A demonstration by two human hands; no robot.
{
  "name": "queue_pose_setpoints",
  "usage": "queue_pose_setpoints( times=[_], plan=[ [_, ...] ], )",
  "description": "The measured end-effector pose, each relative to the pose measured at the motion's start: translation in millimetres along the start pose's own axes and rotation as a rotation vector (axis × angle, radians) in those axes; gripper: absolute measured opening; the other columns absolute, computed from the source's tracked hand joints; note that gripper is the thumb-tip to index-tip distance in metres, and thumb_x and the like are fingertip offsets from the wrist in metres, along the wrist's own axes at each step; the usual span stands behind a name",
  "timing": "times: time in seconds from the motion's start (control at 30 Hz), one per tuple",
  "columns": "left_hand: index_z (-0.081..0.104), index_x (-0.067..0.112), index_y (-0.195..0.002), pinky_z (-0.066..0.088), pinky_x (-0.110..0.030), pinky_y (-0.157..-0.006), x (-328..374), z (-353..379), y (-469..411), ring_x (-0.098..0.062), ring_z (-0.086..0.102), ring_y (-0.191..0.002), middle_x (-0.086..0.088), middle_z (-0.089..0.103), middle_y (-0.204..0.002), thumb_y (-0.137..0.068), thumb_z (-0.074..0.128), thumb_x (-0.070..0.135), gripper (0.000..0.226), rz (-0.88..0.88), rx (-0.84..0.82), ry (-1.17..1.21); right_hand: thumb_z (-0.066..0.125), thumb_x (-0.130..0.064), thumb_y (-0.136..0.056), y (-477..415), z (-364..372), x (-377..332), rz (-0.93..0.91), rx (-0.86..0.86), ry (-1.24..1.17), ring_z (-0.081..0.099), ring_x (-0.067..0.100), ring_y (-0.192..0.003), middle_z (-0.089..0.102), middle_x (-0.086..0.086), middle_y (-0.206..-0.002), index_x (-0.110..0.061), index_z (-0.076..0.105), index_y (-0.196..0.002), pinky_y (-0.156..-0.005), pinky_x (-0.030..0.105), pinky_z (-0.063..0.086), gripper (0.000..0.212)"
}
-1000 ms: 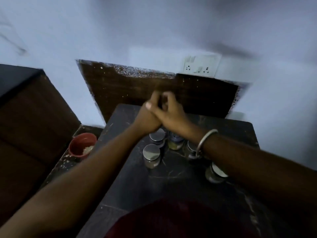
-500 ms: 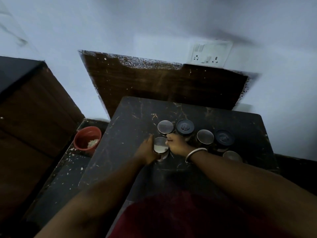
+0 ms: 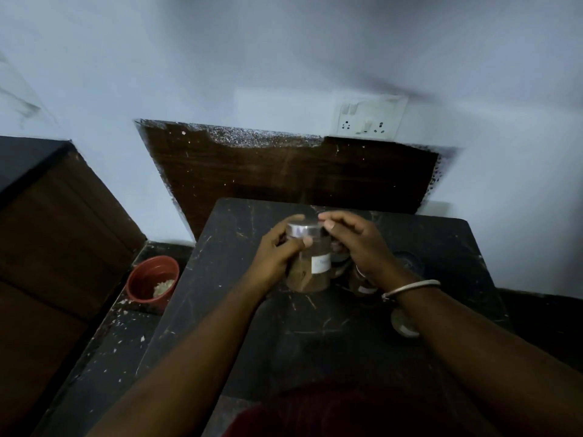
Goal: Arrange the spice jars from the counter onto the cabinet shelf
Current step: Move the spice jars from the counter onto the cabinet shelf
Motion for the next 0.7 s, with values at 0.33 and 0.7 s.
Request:
queue_pose_setpoints(
  times=[0.33, 0.7],
  plan=[
    [0.042, -0.001, -0.146, 0.058, -0.047, -0.085, 112, 86, 9, -0.036, 0.064, -0.104, -0.025, 0.061, -0.124, -0.085, 0.067, 0.034, 0.075, 0.131, -0.011, 0.452, 0.054, -0.039, -0.096, 35, -25, -108, -0.398, 0.153, -0.327, 0.065, 0.025, -0.118, 0.061, 0.016, -0.136, -0.033, 0.062, -0.132, -0.089, 0.030, 0.056, 0.038],
    [0.059, 0.003, -0.127, 0.059, -0.037, -0.075, 147, 120, 16, -0.026, 0.071, -0.091, -0.014, 0.072, -0.104, -0.091, 0.059, 0.036, 0.049, 0.288, -0.030, 0.447, 0.058, -0.035, -0.099, 46, -60, -132, -0.493, 0.189, -0.508, 0.055, 0.041, -0.131, 0.050, 0.026, -0.144, -0.025, 0.066, -0.132, -0.102, 0.048, 0.052, 0.036]
  ],
)
Point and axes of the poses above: each hand's wrist, its own y-axis away from the middle knuckle, its own z-axis out of the palm, x = y × z, the point moved 5 cm from there along -y, towards the middle knuckle
